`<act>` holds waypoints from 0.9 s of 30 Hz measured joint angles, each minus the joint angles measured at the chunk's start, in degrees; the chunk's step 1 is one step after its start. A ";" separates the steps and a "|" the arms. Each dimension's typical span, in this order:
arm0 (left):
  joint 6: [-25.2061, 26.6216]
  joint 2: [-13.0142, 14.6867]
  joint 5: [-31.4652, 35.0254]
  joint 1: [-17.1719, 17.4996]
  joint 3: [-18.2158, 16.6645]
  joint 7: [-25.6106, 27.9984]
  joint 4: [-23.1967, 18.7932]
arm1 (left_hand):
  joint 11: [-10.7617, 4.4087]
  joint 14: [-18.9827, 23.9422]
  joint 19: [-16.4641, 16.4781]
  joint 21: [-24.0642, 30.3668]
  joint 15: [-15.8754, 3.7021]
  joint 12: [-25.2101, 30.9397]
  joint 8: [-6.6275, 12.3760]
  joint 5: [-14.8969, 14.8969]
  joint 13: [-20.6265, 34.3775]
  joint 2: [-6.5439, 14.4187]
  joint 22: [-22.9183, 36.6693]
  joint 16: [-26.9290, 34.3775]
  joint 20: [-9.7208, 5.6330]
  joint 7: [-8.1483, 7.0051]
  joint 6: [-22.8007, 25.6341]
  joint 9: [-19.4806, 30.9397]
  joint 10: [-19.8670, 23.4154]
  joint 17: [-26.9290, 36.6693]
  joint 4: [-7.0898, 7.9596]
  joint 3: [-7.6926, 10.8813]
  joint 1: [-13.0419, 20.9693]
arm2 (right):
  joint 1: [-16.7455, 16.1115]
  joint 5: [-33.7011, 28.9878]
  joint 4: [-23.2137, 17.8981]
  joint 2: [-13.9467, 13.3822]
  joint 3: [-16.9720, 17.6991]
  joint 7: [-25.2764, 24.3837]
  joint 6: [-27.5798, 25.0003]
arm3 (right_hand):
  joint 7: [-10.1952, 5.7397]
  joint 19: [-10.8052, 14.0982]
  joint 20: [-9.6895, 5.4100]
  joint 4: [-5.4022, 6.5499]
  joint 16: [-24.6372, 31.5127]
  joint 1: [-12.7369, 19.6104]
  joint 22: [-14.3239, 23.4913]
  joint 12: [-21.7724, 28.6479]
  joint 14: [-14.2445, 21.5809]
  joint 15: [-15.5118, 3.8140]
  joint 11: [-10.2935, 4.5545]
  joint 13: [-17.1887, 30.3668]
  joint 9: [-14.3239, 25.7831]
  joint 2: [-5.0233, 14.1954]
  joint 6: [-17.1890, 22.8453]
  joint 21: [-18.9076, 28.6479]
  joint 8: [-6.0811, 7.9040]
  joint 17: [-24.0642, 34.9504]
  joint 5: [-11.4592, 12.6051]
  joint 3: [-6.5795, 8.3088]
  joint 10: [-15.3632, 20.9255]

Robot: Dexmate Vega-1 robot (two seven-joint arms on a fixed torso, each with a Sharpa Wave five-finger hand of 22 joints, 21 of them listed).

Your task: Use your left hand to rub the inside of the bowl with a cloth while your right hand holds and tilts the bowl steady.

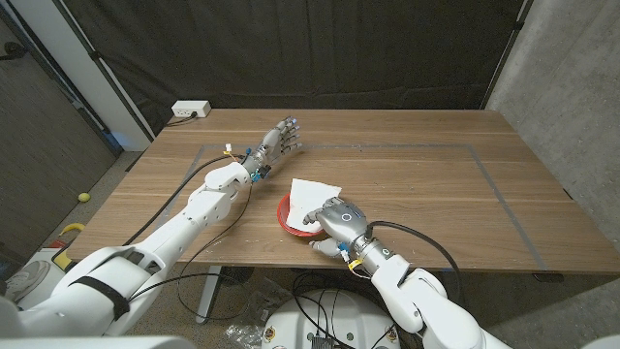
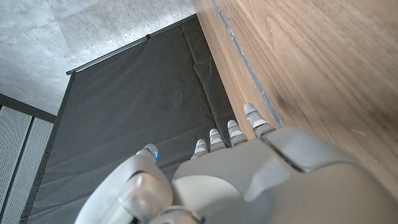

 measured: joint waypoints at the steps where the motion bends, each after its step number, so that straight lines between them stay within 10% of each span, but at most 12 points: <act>1: 0.02 -0.01 0.04 -0.05 0.02 -0.06 0.06 | 0.00 0.00 0.00 0.00 0.00 0.00 0.00 0.00 0.00 0.00 0.00 0.00 0.00 0.00 0.00 0.00 0.00 0.00 0.00 0.00 0.00 | 0.05 -0.04 0.27 0.06 -0.10 -0.10 0.00 | -0.09 0.05 -0.02 0.12 0.21 0.05 0.00 0.00 0.14 -0.14 -0.19 0.00 0.00 0.05 0.25 0.21 0.14 0.00 0.00 -0.12 0.19; 18: 0.14 -1.17 0.28 -1.82 0.42 -1.23 2.65 | 0.00 0.00 -0.01 -0.22 0.00 0.00 0.00 0.00 0.00 -0.01 0.00 -0.23 -0.01 0.00 0.00 0.00 0.00 0.00 0.00 0.01 -0.01 | 1.98 -0.62 5.35 0.81 -1.84 -3.50 -0.51 | -1.36 3.13 -2.45 0.14 4.24 4.11 -0.70 1.42 4.43 -0.16 -0.44 0.24 -0.27 0.85 5.22 1.96 1.33 1.06 0.89 -1.09 5.59; 27: -0.03 -1.73 0.32 -2.53 0.44 -1.70 4.08 | 0.00 0.00 -0.01 -0.22 0.00 0.00 0.00 0.00 0.00 -0.53 -0.01 -0.23 -0.01 0.00 0.00 0.00 0.00 0.00 -0.17 -0.16 -0.53 | 3.20 -0.76 8.70 0.81 -2.70 -9.10 0.02 | -1.89 7.82 -2.64 0.12 9.53 11.94 0.40 3.55 10.55 -0.78 -0.29 1.04 -0.26 4.84 15.17 7.48 4.24 2.78 -0.26 -1.07 14.72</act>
